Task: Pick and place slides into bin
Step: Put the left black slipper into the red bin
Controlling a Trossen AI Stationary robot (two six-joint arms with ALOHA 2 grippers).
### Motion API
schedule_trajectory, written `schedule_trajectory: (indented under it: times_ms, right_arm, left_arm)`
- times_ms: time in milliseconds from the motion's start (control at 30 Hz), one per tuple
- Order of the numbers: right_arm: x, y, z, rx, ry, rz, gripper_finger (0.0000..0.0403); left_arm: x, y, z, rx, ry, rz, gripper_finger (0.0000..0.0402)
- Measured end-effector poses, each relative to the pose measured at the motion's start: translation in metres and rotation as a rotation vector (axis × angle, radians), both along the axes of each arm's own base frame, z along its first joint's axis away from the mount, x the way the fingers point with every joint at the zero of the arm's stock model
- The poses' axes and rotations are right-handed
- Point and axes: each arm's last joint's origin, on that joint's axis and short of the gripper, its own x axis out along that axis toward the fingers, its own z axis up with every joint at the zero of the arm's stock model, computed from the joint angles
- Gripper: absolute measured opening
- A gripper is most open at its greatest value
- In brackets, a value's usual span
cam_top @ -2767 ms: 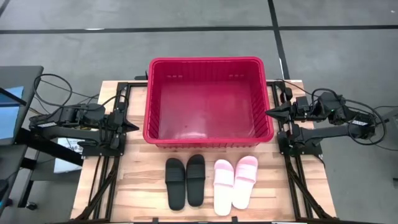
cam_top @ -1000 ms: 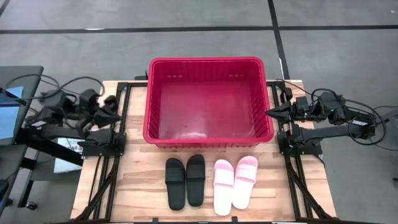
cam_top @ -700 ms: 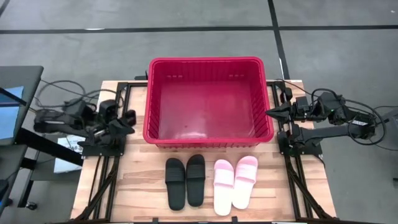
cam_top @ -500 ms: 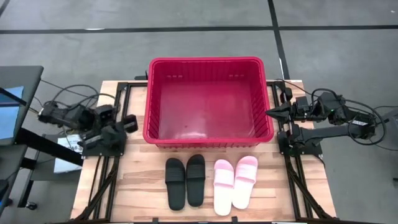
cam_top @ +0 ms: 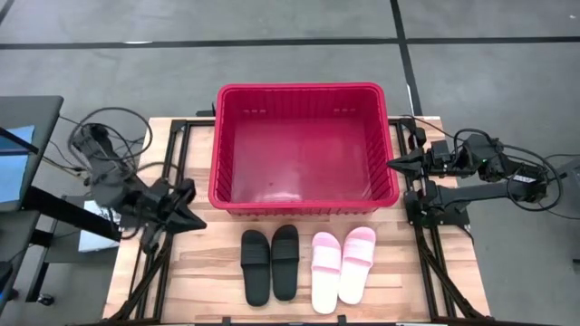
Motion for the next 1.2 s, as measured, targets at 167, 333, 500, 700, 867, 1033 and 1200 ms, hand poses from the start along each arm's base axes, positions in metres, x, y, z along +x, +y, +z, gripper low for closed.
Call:
schedule_trajectory:
  times_ms: [167, 333, 500, 700, 867, 1033, 1200]
  right_arm:
    - [0.000, 0.000, 0.000, 0.000, 0.000, 0.000, 0.0000]
    - [0.000, 0.000, 0.000, 0.000, 0.000, 0.000, 0.0000]
    - [0.000, 0.000, 0.000, 0.000, 0.000, 0.000, 0.0000]
    - [0.000, 0.000, 0.000, 0.000, 0.000, 0.000, 0.0000]
    - [0.000, 0.000, 0.000, 0.000, 0.000, 0.000, 0.0000]
    - [0.000, 0.000, 0.000, 0.000, 0.000, 0.000, 0.0000]
    - [0.000, 0.000, 0.000, 0.000, 0.000, 0.000, 0.0000]
  left_arm:
    - [0.005, -0.019, 0.019, 0.140, 0.175, 0.082, 0.0000]
    - [0.017, -0.041, 0.022, 0.236, 0.350, 0.115, 0.0000]
    - [0.032, -0.061, 0.018, 0.310, 0.467, 0.104, 0.0000]
    - [0.046, -0.086, 0.003, 0.421, 0.541, -0.035, 0.0000]
    - [0.057, -0.101, -0.013, 0.464, 0.592, -0.043, 0.0000]
    - [0.070, -0.117, -0.032, 0.527, 0.630, -0.041, 0.0000]
    - [0.084, -0.134, -0.052, 0.562, 0.659, -0.034, 0.0000]
